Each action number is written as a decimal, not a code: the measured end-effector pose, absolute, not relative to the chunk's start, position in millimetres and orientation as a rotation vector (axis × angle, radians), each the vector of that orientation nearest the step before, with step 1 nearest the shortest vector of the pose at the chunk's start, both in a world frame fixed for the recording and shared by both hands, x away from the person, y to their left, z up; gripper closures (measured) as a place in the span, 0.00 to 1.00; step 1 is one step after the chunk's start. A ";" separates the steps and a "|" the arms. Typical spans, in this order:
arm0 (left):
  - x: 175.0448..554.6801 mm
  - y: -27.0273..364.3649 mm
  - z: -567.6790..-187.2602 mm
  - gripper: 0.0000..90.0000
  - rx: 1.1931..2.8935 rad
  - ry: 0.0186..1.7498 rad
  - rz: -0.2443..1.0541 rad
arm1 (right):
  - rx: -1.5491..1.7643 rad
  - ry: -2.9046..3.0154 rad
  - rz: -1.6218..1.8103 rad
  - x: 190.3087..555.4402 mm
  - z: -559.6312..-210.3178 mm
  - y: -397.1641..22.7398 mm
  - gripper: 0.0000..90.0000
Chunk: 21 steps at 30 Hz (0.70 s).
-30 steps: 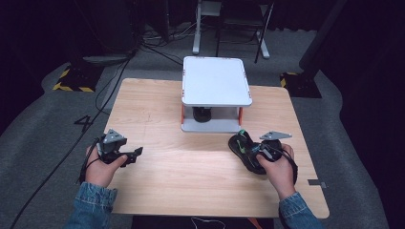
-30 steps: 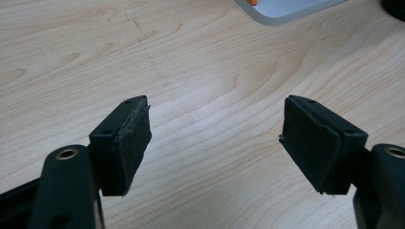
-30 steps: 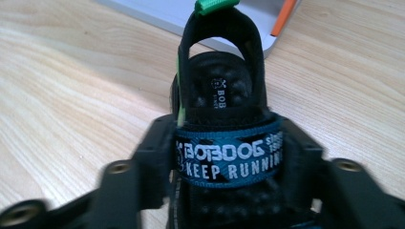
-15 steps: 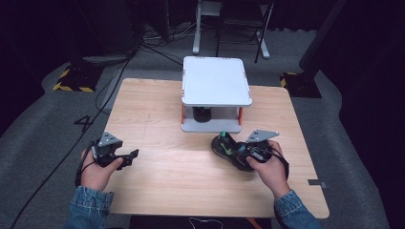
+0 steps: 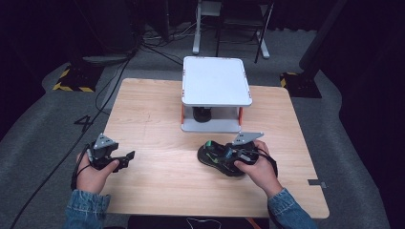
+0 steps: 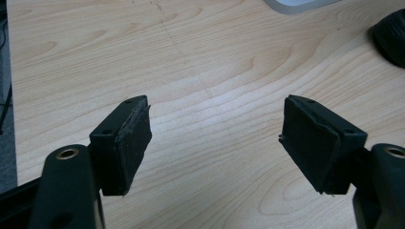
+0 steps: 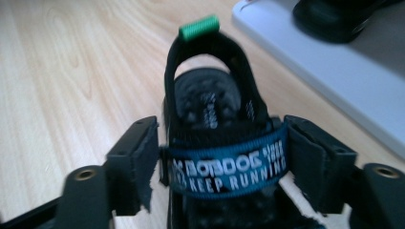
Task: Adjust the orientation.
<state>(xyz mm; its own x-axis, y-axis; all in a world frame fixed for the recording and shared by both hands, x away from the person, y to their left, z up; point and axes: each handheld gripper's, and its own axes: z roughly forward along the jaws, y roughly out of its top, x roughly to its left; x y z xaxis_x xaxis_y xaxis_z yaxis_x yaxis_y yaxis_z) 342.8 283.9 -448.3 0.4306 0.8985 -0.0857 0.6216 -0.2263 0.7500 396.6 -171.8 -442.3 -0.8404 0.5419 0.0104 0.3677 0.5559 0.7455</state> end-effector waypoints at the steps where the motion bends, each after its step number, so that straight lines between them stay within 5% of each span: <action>1: 341.9 284.0 -448.1 0.29 1.949 1.285 0.480 | 0.761 2.555 1.159 396.0 -440.8 -170.9 0.31; 5: 335.7 287.8 -447.9 0.29 1.948 1.293 0.492 | 0.749 2.513 1.190 394.2 -431.9 -164.4 0.31; 11: 319.9 301.0 -447.8 0.29 1.920 1.336 0.515 | 0.714 2.494 1.262 395.1 -425.3 -147.2 0.58; 17: 304.4 314.2 -449.3 0.29 1.895 1.381 0.534 | 0.755 2.491 1.268 405.4 -431.7 -130.9 0.62; 21: 296.1 321.3 -450.0 0.29 1.881 1.404 0.547 | 0.757 2.483 1.282 410.1 -433.7 -126.4 0.79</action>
<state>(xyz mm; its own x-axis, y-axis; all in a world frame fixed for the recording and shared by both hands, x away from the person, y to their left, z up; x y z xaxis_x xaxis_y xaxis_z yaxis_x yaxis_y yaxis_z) 296.1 321.3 -450.0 0.3183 0.9446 -0.0798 0.6414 -0.1527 0.7519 410.1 -126.4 -433.7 -0.8352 0.5497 0.0186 0.3335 0.4792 0.8119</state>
